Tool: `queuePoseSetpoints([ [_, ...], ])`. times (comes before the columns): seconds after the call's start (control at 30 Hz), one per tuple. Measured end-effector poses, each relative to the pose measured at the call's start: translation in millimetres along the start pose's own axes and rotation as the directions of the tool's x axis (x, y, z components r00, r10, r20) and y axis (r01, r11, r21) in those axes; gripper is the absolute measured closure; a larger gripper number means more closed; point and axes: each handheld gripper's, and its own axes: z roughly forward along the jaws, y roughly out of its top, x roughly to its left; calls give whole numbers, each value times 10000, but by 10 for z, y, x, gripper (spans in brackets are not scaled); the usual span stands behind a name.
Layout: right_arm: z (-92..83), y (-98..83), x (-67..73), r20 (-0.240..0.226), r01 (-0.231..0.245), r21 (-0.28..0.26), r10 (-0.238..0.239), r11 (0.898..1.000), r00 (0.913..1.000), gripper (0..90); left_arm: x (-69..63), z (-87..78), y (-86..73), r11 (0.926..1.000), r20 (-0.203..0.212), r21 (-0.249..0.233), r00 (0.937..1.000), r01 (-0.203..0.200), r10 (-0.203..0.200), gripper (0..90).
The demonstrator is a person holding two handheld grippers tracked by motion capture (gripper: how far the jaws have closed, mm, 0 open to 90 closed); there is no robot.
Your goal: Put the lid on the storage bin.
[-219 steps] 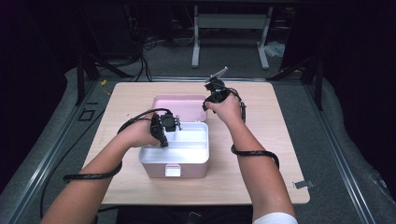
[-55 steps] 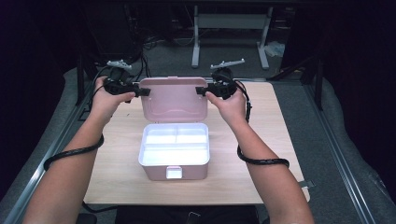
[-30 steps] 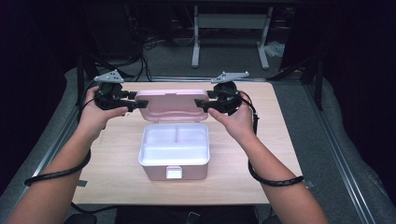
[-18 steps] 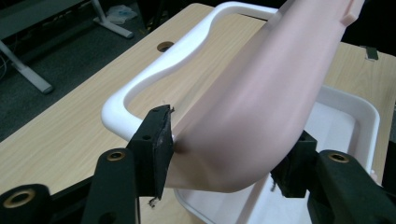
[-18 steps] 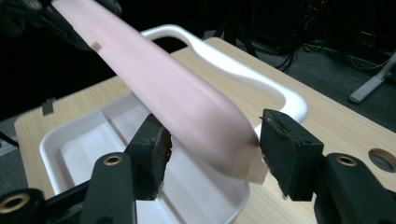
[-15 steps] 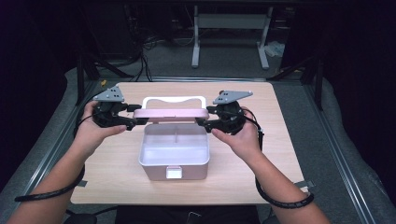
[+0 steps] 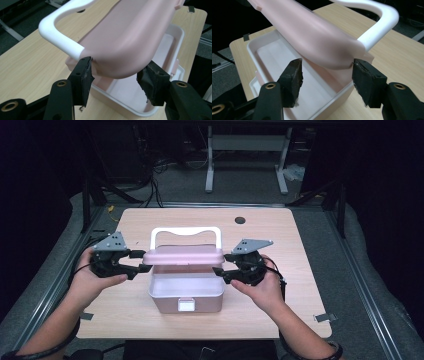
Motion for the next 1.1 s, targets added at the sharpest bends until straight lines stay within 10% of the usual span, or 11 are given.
queuePoseSetpoints([
  [0.4, -24, -393, 90, -642, -758, 328, 778, 9966, 9949, 419, -257, 118, -462, 9995, 347, 207, 9991, 251, -258, 468],
  [1.1, -44, -637, 167, -656, -843, 810, 897, 9931, 9938, 425, -362, 188, -726, 9951, 686, 389, 9932, 912, -937, 463],
])
